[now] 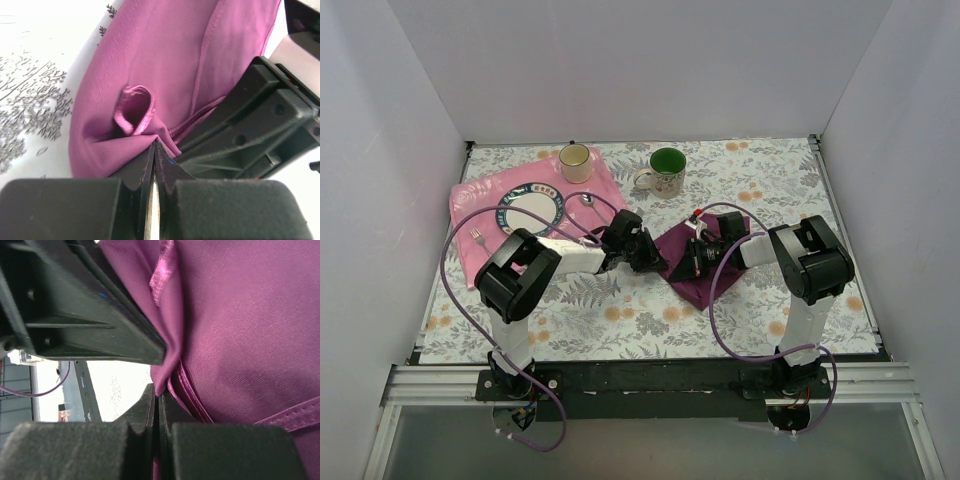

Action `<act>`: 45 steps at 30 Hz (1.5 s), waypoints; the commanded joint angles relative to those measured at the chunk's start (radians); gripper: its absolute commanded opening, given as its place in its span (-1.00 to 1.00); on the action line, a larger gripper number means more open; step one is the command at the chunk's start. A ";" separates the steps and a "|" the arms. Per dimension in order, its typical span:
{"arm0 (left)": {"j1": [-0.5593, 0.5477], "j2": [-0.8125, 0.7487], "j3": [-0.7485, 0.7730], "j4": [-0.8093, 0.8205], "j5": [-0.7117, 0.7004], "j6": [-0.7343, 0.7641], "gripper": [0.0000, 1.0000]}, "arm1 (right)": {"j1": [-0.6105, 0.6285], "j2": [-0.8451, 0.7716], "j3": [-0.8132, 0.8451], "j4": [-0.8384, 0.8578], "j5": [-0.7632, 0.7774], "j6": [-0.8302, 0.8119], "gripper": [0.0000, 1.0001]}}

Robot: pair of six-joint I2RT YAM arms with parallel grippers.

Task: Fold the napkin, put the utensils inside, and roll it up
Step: Roll the napkin with the utensil

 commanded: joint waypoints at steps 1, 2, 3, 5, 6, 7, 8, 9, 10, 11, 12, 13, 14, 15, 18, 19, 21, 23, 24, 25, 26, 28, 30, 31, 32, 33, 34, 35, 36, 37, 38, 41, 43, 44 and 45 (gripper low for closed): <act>0.007 0.040 0.044 0.004 -0.014 0.008 -1.00 | 0.001 0.002 -0.003 -0.199 0.148 -0.089 -0.97; 0.007 0.051 0.053 -0.033 -0.021 0.013 -1.00 | 0.001 -0.015 0.003 -0.225 0.171 -0.095 -0.96; 0.007 0.077 0.062 -0.052 -0.022 0.016 -1.00 | 0.006 -0.026 0.020 -0.249 0.183 -0.116 -0.94; 0.007 0.100 0.075 -0.097 -0.027 0.019 -1.00 | 0.010 -0.067 0.046 -0.337 0.256 -0.141 -0.81; 0.007 0.123 0.078 -0.108 -0.025 0.018 -1.00 | 0.018 -0.078 0.060 -0.392 0.277 -0.168 -0.76; 0.007 0.130 0.076 -0.108 -0.024 0.016 -1.00 | 0.021 -0.085 0.101 -0.479 0.324 -0.184 -0.72; 0.007 0.138 0.072 -0.134 -0.022 0.018 -1.00 | 0.026 -0.104 0.119 -0.518 0.352 -0.198 -0.60; 0.007 0.143 0.069 -0.136 -0.019 0.022 -1.00 | 0.035 -0.113 0.138 -0.561 0.376 -0.230 -0.54; 0.007 0.147 0.061 -0.135 -0.016 0.022 -1.00 | 0.040 -0.122 0.182 -0.634 0.437 -0.242 -0.48; 0.007 0.150 0.050 -0.135 -0.016 0.025 -1.00 | 0.044 -0.142 0.201 -0.674 0.470 -0.251 -0.34; 0.007 0.152 0.046 -0.136 -0.018 0.027 -1.00 | 0.053 -0.153 0.224 -0.706 0.502 -0.264 -0.26; 0.008 0.156 0.040 -0.136 -0.018 0.033 -1.00 | 0.058 -0.161 0.245 -0.736 0.562 -0.284 -0.19; 0.008 0.158 0.033 -0.133 -0.018 0.035 -1.00 | 0.063 -0.182 0.286 -0.795 0.594 -0.294 -0.08; 0.008 0.161 0.032 -0.133 -0.016 0.036 -1.00 | 0.076 -0.193 0.304 -0.818 0.625 -0.305 -0.04; 0.008 0.172 0.033 -0.133 -0.013 0.042 -1.00 | 0.116 -0.248 0.327 -0.846 0.712 -0.319 0.13; 0.008 0.172 0.035 -0.133 -0.011 0.045 -1.00 | 0.128 -0.262 0.322 -0.842 0.754 -0.319 0.18; 0.008 0.178 0.035 -0.135 -0.008 0.056 -1.00 | 0.174 -0.297 0.305 -0.817 0.794 -0.336 0.26; 0.010 0.181 0.039 -0.141 -0.007 0.067 -1.00 | 0.199 -0.316 0.299 -0.807 0.875 -0.377 0.31; 0.011 0.180 0.043 -0.142 -0.007 0.070 -1.00 | 0.213 -0.320 0.296 -0.794 0.889 -0.385 0.32; 0.013 0.180 0.044 -0.144 -0.008 0.073 -1.00 | 0.218 -0.328 0.291 -0.785 0.904 -0.393 0.33; 0.014 0.180 0.044 -0.147 -0.007 0.077 -1.00 | 0.218 -0.332 0.285 -0.774 0.904 -0.405 0.33; 0.017 0.181 0.055 -0.159 -0.004 0.084 -1.00 | 0.230 -0.363 0.247 -0.727 0.918 -0.439 0.38; 0.017 0.186 0.061 -0.164 0.004 0.091 -1.00 | 0.251 -0.383 0.203 -0.693 0.946 -0.468 0.38; 0.017 0.187 0.067 -0.168 0.005 0.093 -1.00 | 0.254 -0.400 0.187 -0.660 0.953 -0.480 0.39; 0.017 0.187 0.070 -0.170 0.008 0.096 -1.00 | 0.257 -0.403 0.175 -0.639 0.961 -0.485 0.39; 0.017 0.192 0.073 -0.170 0.012 0.096 -1.00 | 0.256 -0.402 0.167 -0.633 0.964 -0.485 0.38; 0.017 0.193 0.078 -0.171 0.016 0.097 -1.00 | 0.256 -0.383 0.169 -0.630 0.985 -0.485 0.34; 0.017 0.193 0.079 -0.176 0.021 0.099 -1.00 | 0.256 -0.371 0.172 -0.636 0.986 -0.486 0.31; 0.017 0.196 0.081 -0.174 0.024 0.102 -1.00 | 0.257 -0.362 0.173 -0.636 0.987 -0.473 0.29; 0.017 0.196 0.082 -0.177 0.024 0.104 -1.00 | 0.254 -0.345 0.169 -0.629 0.995 -0.463 0.25; 0.017 0.195 0.088 -0.181 0.024 0.107 -1.00 | 0.254 -0.342 0.166 -0.621 0.999 -0.462 0.22; 0.017 0.195 0.098 -0.193 0.022 0.120 -1.00 | 0.245 -0.328 0.161 -0.609 0.990 -0.445 0.08; 0.017 0.195 0.104 -0.200 0.024 0.131 -1.00 | 0.239 -0.305 0.167 -0.610 0.978 -0.433 -0.05; 0.017 0.193 0.111 -0.205 0.022 0.134 -1.00 | 0.233 -0.300 0.164 -0.607 0.976 -0.429 -0.10; 0.017 0.192 0.115 -0.208 0.021 0.139 -1.00 | 0.230 -0.293 0.160 -0.604 0.976 -0.428 -0.19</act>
